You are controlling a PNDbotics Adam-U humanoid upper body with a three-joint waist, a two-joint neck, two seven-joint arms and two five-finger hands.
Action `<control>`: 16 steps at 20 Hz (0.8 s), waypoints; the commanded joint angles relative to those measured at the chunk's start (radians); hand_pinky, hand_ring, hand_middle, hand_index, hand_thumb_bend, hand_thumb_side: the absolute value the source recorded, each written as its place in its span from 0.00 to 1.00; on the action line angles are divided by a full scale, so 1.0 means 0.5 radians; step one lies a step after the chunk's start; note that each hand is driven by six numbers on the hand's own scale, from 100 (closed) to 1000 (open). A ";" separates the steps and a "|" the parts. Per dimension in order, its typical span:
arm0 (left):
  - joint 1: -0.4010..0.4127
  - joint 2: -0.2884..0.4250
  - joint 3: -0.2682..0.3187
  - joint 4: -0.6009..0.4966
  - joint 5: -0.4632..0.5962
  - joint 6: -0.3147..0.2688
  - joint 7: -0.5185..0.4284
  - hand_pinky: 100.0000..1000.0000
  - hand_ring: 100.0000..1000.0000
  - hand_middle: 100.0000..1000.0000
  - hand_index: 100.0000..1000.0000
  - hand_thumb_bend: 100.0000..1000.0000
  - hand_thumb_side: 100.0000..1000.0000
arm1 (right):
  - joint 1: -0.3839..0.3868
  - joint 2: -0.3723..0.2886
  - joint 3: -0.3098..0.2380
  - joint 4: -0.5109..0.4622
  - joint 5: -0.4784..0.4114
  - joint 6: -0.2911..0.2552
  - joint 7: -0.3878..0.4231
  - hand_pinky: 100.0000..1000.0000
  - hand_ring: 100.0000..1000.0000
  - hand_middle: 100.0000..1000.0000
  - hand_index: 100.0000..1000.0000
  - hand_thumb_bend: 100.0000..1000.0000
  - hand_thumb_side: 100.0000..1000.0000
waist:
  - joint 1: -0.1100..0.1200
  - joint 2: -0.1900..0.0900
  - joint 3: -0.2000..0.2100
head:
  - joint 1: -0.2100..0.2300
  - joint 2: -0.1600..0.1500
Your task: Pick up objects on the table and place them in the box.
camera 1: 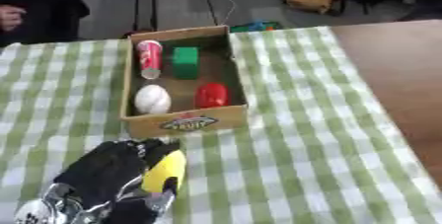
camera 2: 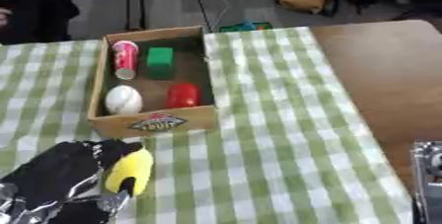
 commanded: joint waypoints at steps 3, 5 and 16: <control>-0.141 0.226 0.028 -0.036 0.073 -0.004 0.070 0.14 0.49 0.76 1.00 0.00 1.00 | -0.018 -0.040 0.023 -0.047 -0.027 -0.031 0.008 0.39 0.39 0.31 0.43 0.00 0.65 | -0.001 -0.031 -0.026 | 0.011 0.000; -0.172 0.287 0.046 -0.036 0.099 0.002 0.102 0.14 0.48 0.76 1.00 0.00 1.00 | -0.015 -0.042 0.024 -0.047 -0.033 -0.035 0.015 0.39 0.38 0.31 0.43 0.00 0.65 | 0.007 -0.031 -0.036 | 0.021 -0.002; -0.134 0.124 0.078 -0.036 -0.212 0.048 0.042 0.15 0.47 0.80 1.00 0.00 1.00 | -0.014 -0.025 0.011 -0.047 -0.044 -0.031 0.026 0.38 0.38 0.31 0.43 0.00 0.65 | -0.005 -0.012 -0.047 | 0.045 -0.042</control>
